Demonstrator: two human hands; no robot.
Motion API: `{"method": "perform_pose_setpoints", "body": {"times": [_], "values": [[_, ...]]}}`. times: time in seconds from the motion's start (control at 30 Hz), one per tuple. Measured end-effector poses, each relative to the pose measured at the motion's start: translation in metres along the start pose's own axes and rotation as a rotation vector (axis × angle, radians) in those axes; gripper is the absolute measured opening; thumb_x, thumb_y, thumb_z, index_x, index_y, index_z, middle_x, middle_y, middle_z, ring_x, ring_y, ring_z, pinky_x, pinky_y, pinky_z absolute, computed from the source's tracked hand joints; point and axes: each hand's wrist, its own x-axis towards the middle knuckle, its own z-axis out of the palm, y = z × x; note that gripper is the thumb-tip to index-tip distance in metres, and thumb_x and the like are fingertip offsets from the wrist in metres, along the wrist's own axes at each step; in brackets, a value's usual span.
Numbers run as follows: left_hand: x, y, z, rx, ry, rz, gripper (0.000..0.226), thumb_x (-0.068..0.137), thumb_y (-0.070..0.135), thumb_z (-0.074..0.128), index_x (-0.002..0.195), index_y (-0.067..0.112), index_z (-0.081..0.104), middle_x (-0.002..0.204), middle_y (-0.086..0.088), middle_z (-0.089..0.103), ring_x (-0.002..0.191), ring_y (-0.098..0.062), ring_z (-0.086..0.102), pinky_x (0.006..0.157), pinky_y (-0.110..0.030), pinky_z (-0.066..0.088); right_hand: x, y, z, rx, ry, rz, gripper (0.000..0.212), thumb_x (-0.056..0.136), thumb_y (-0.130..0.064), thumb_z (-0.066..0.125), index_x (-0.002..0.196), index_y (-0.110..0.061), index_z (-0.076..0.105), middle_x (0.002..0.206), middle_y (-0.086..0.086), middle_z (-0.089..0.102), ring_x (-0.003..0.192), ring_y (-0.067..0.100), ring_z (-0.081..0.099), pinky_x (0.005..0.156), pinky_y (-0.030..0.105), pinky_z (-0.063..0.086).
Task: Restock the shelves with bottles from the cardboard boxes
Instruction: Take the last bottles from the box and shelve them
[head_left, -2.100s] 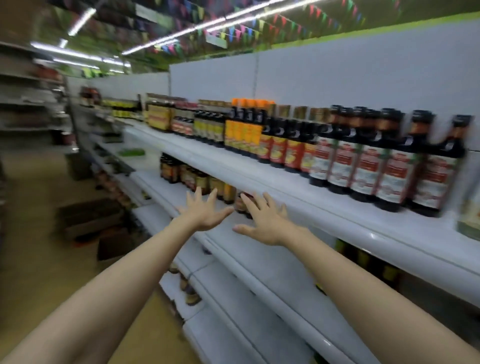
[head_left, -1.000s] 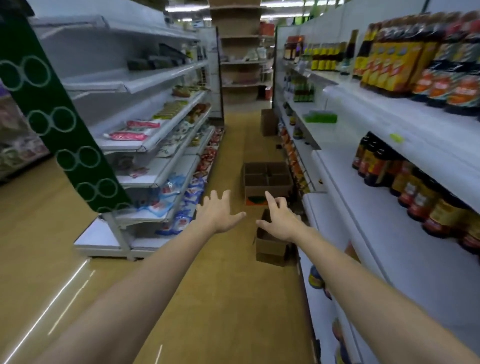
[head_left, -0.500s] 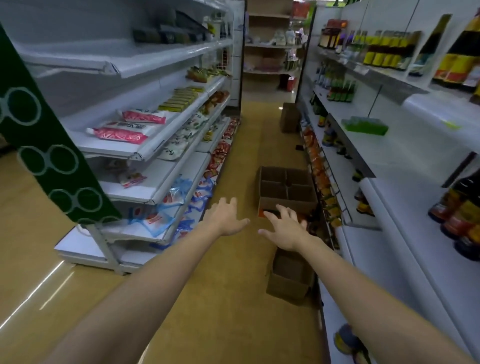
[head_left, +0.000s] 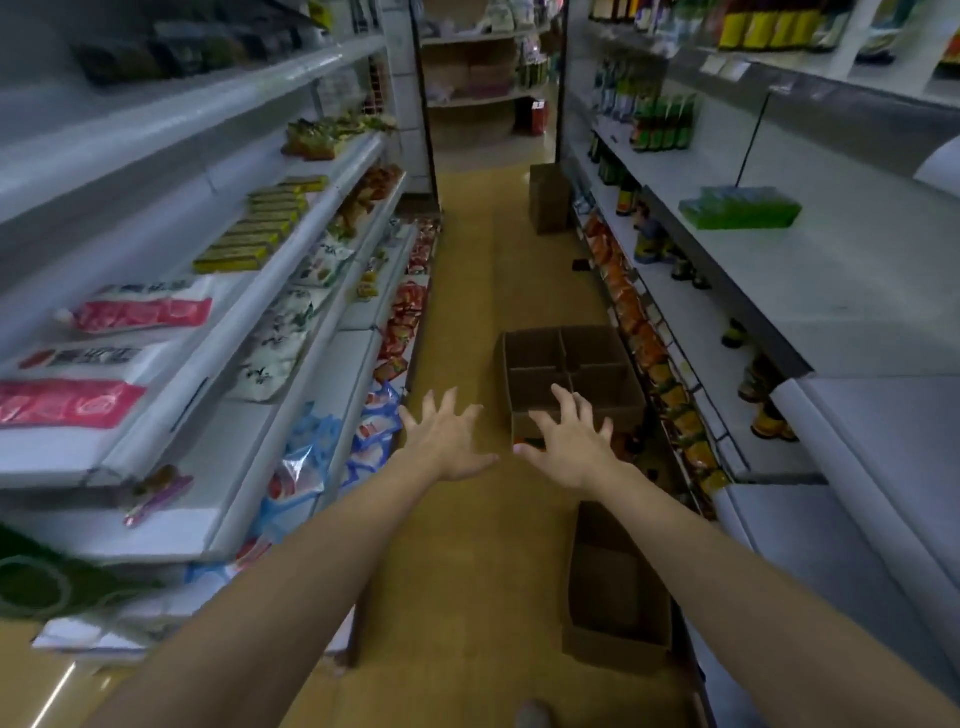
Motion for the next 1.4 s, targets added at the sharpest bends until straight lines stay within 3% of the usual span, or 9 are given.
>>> {"method": "perform_pose_setpoints", "body": {"times": [0.3,0.47,0.57,0.93,1.27,1.4], "values": [[0.167,0.008,-0.051,0.011,0.011,0.078,0.076,0.086,0.058,0.053,0.148,0.024,0.024,0.155,-0.011,0.014,0.143,-0.035,0.008,0.113,-0.061,0.008,0.151,0.033,-0.026,0.241,0.016,0.186,0.061,0.097,-0.048,0.045,0.148,-0.022,0.026,0.158,0.005,-0.006,0.144,0.033,0.001,0.112,0.057,0.017],[0.268,0.023,-0.059,-0.060,-0.050,0.196,0.077,0.087,0.056,0.053,0.148,0.023,0.021,0.147,-0.013,0.027,0.136,-0.034,0.026,0.112,-0.057,0.019,0.219,0.064,-0.030,0.331,-0.005,0.394,0.075,0.097,-0.047,0.045,0.153,-0.025,0.000,0.158,0.009,0.008,0.145,0.034,0.007,0.111,0.055,0.018],[0.325,0.038,-0.062,-0.079,-0.099,0.306,0.075,0.087,0.056,0.054,0.147,0.020,0.025,0.146,-0.013,0.028,0.134,-0.035,0.029,0.108,-0.050,0.030,0.249,0.087,-0.041,0.367,0.012,0.530,0.079,0.097,-0.048,0.044,0.153,-0.025,-0.006,0.159,0.009,0.010,0.145,0.035,0.008,0.113,0.054,0.017],[0.453,0.144,-0.065,0.069,-0.244,0.726,0.076,0.089,0.056,0.052,0.148,0.018,0.024,0.151,-0.013,0.024,0.137,-0.037,0.027,0.109,-0.050,0.030,0.291,0.172,-0.046,0.502,0.137,0.912,0.063,0.095,-0.053,0.045,0.150,-0.031,0.021,0.158,0.009,-0.001,0.144,0.039,0.005,0.114,0.055,0.020],[0.526,0.234,-0.054,0.225,-0.318,0.985,0.069,0.090,0.053,0.052,0.145,0.020,0.027,0.149,-0.014,0.024,0.135,-0.037,0.026,0.107,-0.049,0.029,0.322,0.232,-0.049,0.596,0.238,1.091,0.054,0.096,-0.050,0.046,0.146,-0.037,0.031,0.159,0.003,-0.006,0.143,0.038,0.006,0.113,0.050,0.021],[0.548,0.257,-0.050,0.281,-0.339,1.095,0.068,0.089,0.055,0.052,0.143,0.019,0.031,0.147,-0.014,0.025,0.134,-0.038,0.026,0.108,-0.048,0.032,0.328,0.239,-0.049,0.616,0.238,1.163,0.053,0.094,-0.052,0.048,0.144,-0.039,0.034,0.159,0.003,-0.004,0.144,0.037,0.003,0.114,0.056,0.019]]}}
